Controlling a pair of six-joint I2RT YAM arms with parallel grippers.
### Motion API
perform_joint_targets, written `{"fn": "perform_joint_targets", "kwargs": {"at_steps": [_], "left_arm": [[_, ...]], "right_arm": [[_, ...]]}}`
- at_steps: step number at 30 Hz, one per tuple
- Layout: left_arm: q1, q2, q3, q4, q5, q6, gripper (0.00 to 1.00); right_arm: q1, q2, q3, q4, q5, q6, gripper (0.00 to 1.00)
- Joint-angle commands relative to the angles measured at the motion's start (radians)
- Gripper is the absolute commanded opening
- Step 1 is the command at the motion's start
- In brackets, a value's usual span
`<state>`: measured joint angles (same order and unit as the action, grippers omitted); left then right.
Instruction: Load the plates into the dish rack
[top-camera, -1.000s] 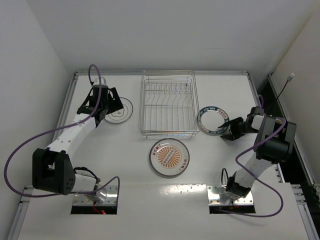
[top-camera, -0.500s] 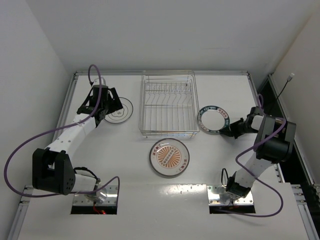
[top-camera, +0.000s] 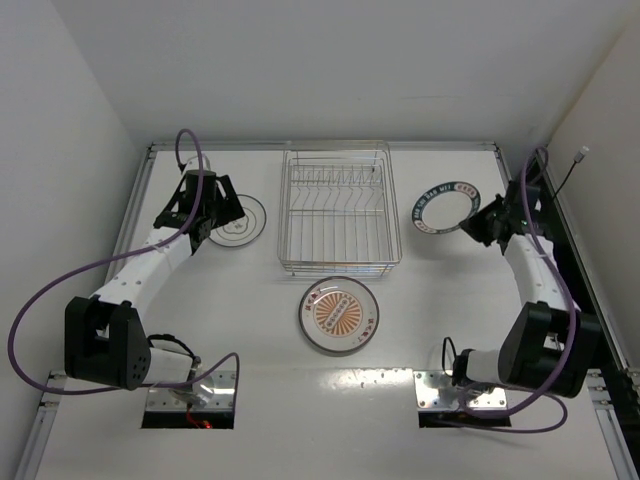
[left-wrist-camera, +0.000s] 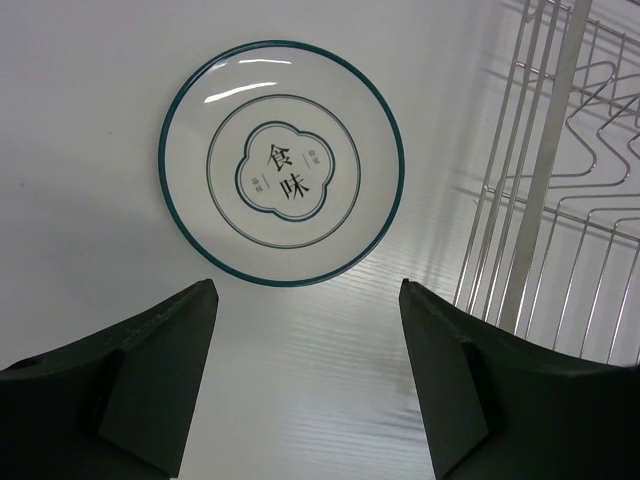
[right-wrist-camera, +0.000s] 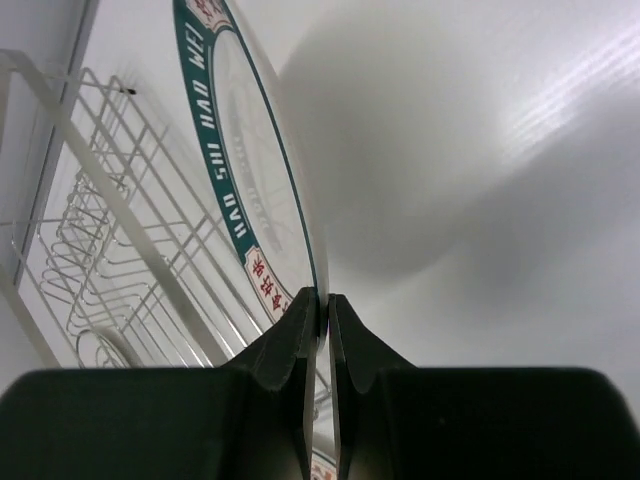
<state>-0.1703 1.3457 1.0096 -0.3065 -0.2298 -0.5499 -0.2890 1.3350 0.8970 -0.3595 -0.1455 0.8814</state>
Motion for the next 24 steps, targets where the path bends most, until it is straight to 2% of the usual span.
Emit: {"fn": "perform_joint_targets", "kwargs": {"at_steps": [1,6,10,15,20,24], "left_arm": [[-0.001,-0.023,0.023,0.012,-0.009,0.011,0.71],[-0.001,-0.023,0.023,0.012,-0.009,0.011,0.71],[-0.001,-0.023,0.023,0.012,-0.009,0.011,0.71],[-0.001,-0.014,0.023,0.012,-0.009,0.002,0.71],[-0.001,-0.014,0.023,0.012,-0.009,0.002,0.71],[-0.001,-0.005,0.023,0.012,-0.009,0.002,0.71]], "right_arm": [[0.048,-0.02,0.066,-0.004,0.096,-0.039,0.0],[0.1,-0.062,0.123,-0.022,0.17,-0.073,0.0],[0.174,-0.14,0.216,-0.041,0.319,-0.117,0.0],[0.315,-0.16,0.328,-0.068,0.506,-0.166,0.0],[0.502,-0.068,0.388,-0.049,0.645,-0.196,0.0],[0.605,0.099,0.477,-0.039,0.808,-0.255,0.0]]}}
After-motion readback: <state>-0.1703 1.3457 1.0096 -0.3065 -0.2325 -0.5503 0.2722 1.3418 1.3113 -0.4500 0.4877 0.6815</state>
